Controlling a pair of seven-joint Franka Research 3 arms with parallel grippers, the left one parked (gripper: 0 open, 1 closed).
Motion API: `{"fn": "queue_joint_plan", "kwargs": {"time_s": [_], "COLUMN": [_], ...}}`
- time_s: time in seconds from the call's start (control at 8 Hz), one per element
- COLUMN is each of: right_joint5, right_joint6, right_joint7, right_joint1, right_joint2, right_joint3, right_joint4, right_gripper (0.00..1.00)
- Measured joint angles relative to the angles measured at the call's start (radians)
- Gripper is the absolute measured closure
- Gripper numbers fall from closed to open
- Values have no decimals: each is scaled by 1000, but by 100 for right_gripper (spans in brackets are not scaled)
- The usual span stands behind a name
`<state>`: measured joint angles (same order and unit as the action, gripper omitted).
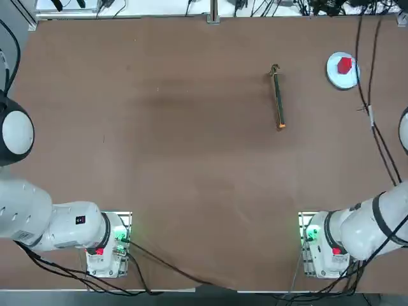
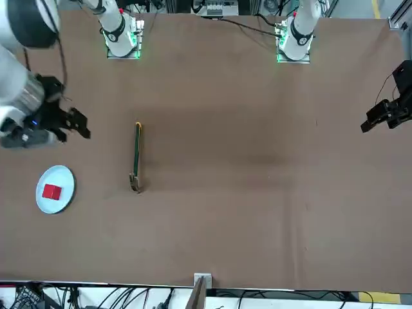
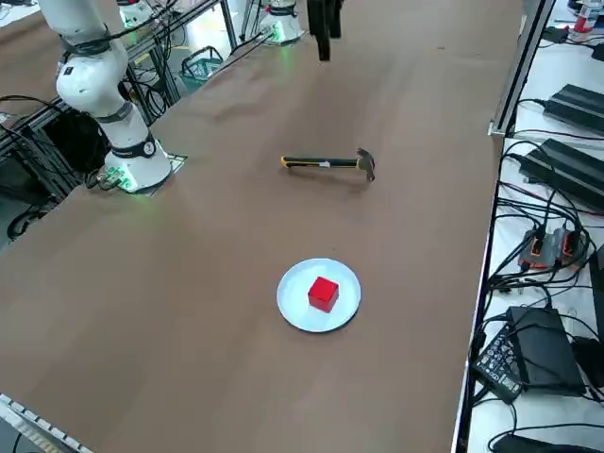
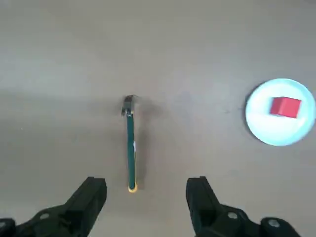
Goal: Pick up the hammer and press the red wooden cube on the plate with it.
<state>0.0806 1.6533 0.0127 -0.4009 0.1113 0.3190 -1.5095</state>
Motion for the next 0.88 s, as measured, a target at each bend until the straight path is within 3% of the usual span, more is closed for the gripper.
{"fn": "queue_joint_plan", "kwargs": {"time_s": [0.38, 0.75, 0.88], "right_joint5": [-74, -83, -86], "right_joint6": [-103, -111, -111], "right_joint7": [0, 5, 5], "right_joint1": [21, 201, 217], "right_joint2": [-83, -154, -167], "right_joint3": [-10, -150, -166], "right_joint4": [-8, -94, -112], "right_gripper": [0, 0, 0]}}
